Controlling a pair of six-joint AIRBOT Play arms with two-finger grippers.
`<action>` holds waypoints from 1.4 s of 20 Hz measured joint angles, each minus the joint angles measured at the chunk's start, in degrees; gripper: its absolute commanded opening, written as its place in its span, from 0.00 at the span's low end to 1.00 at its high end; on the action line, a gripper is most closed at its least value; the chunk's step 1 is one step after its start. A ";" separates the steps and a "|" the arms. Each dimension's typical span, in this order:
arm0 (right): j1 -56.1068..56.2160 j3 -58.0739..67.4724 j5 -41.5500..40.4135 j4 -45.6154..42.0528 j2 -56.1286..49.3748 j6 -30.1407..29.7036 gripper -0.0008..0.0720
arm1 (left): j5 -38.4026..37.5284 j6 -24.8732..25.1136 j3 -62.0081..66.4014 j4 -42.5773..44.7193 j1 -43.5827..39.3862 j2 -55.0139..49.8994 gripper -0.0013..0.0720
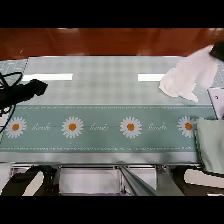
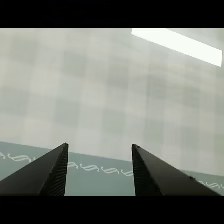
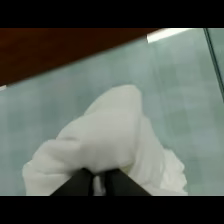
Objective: Fold the shirts.
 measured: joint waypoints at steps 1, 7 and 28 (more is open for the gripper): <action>1.16 2.84 0.68 -0.17 1.79 0.00 0.04 | -0.55 0.00 0.26 0.02 0.68 1.01 0.70; 11.65 19.65 4.17 -2.43 8.39 1.42 0.04 | -6.03 1.44 0.92 0.00 2.27 7.17 0.70; 63.82 6.34 6.54 -4.85 -5.16 11.30 0.32 | -14.01 3.69 0.96 -0.13 2.16 9.27 0.70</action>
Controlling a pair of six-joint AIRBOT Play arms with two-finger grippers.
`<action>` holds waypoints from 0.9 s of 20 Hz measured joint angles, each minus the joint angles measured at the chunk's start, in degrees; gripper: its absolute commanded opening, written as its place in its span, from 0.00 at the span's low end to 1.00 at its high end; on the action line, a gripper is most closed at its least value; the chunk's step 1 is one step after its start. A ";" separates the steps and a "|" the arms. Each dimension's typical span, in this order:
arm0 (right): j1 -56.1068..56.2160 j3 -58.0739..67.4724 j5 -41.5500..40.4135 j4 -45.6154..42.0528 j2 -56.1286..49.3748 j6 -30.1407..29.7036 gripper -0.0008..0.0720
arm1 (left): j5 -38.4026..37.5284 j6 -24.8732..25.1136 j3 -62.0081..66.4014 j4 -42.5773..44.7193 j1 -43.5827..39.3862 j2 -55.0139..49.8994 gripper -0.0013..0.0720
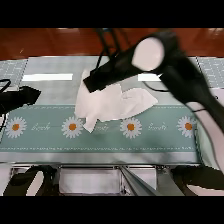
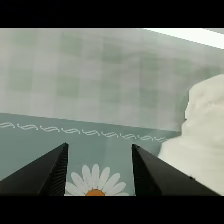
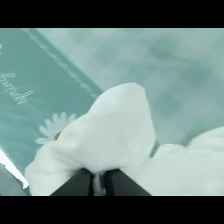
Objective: Fold the shirts.
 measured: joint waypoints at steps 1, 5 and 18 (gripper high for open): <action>0.20 -0.39 -1.49 2.27 -2.40 0.39 0.58 | -0.31 0.00 -0.04 -0.04 -0.35 -0.02 0.70; -5.51 0.59 -1.60 7.98 -6.19 0.83 0.57 | -1.66 0.00 -0.11 -0.42 -0.96 -0.33 0.70; -59.58 -45.09 3.87 8.55 24.17 -5.81 0.57 | -9.81 10.47 -17.66 -23.08 18.82 -15.54 0.70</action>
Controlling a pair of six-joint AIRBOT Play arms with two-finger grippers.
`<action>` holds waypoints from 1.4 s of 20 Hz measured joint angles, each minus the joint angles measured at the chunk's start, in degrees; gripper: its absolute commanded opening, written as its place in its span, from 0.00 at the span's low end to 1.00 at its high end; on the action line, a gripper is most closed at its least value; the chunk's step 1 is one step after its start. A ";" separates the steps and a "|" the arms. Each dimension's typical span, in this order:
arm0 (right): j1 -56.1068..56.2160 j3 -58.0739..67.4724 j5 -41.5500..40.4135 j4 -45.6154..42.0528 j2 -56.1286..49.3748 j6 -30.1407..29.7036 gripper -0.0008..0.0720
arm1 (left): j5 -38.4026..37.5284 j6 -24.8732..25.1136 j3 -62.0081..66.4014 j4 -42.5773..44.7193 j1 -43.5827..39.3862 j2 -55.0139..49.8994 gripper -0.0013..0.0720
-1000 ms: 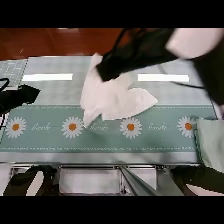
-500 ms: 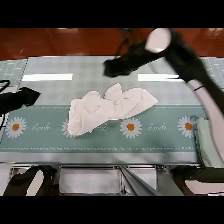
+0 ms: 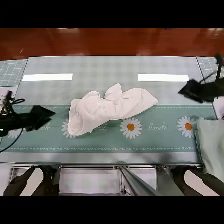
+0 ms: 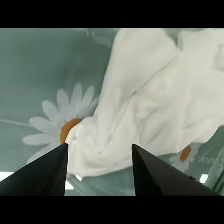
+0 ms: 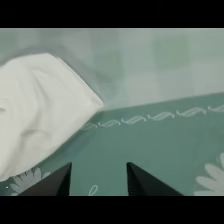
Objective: Fold the shirts.
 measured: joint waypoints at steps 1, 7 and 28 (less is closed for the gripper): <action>-1.53 -3.76 -1.20 1.44 0.83 -1.36 0.57 | -0.48 1.16 -0.98 -1.16 -0.07 -2.51 0.70; -2.27 -13.70 -5.55 6.16 2.67 -5.49 0.57 | 2.93 6.19 -3.30 -4.76 -6.75 -14.49 0.70; 13.05 2.45 -13.70 22.29 -30.49 -8.17 0.04 | 3.63 13.66 8.81 -13.16 -18.64 -21.09 0.05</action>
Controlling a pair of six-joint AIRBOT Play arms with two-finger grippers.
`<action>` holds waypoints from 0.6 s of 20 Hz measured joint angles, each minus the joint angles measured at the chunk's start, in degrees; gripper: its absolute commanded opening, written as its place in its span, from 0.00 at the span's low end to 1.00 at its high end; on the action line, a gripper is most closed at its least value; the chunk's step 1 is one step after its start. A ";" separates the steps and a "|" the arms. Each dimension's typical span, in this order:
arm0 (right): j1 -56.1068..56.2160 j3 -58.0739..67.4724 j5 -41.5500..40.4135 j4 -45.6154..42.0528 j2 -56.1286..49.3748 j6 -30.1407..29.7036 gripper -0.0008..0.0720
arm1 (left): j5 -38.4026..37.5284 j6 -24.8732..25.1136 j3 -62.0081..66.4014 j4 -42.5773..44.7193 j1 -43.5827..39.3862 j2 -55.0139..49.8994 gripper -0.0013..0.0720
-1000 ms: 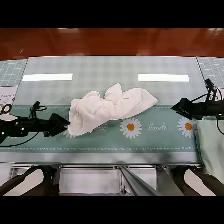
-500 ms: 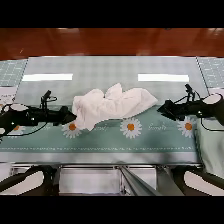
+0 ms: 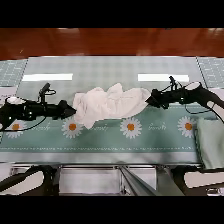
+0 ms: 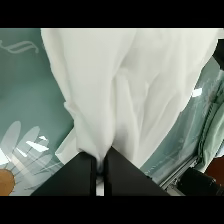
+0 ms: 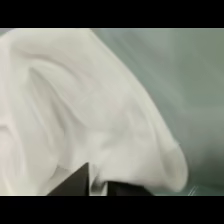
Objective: Fold the shirts.
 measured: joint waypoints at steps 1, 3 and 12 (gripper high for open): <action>0.24 2.25 0.09 -0.20 -1.11 -0.24 0.04 | -0.09 0.00 0.42 -0.02 0.02 0.00 0.05; 0.28 7.48 1.51 0.11 -2.10 -0.96 0.04 | -1.31 0.00 2.69 0.00 0.46 0.04 0.05; -1.84 41.03 11.37 -14.14 11.93 4.17 0.04 | -6.82 -7.82 37.38 0.20 5.46 5.44 0.05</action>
